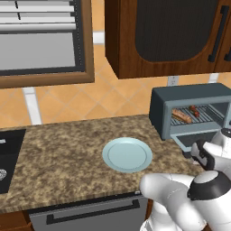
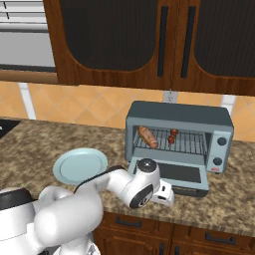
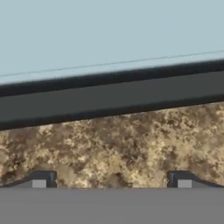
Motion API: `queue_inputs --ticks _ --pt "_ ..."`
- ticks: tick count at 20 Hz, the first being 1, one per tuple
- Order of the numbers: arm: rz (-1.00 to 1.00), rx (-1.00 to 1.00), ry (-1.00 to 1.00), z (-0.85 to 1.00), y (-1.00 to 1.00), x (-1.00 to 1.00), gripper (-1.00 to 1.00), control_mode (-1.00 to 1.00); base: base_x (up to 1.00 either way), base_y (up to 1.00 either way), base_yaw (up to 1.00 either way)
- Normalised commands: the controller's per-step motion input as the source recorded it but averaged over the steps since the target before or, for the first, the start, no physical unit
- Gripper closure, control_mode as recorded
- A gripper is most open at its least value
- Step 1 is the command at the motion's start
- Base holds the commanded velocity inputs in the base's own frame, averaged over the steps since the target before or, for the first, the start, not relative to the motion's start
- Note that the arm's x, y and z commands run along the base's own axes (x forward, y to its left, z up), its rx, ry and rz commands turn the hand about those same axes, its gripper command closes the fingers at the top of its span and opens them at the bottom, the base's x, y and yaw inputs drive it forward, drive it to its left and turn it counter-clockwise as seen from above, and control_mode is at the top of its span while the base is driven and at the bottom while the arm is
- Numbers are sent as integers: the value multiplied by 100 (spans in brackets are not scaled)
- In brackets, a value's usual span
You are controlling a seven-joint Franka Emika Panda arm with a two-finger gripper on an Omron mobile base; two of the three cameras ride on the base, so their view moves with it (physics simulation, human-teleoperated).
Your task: Pick up the kebab skewer and baguette bread, and place them inside the toaster oven. Close the toaster oven door and start by setting the timer.
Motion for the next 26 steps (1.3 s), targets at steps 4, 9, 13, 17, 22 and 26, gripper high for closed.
queue_inputs --ticks 4,9,13,17,22,26 --pt "14 0 0 -1 -5 11 -100 -100 0 0 0" --pt "9 0 0 -14 0 10 -100 -100 0 0 0" --pt "1 0 0 -9 0 17 -100 -100 0 0 0" --pt "0 1 0 -5 0 15 -100 -100 0 0 0" --pt "0 2 0 -9 0 0 -100 -100 0 0 0" --pt "0 4 0 -8 0 7 -100 -100 0 0 0"
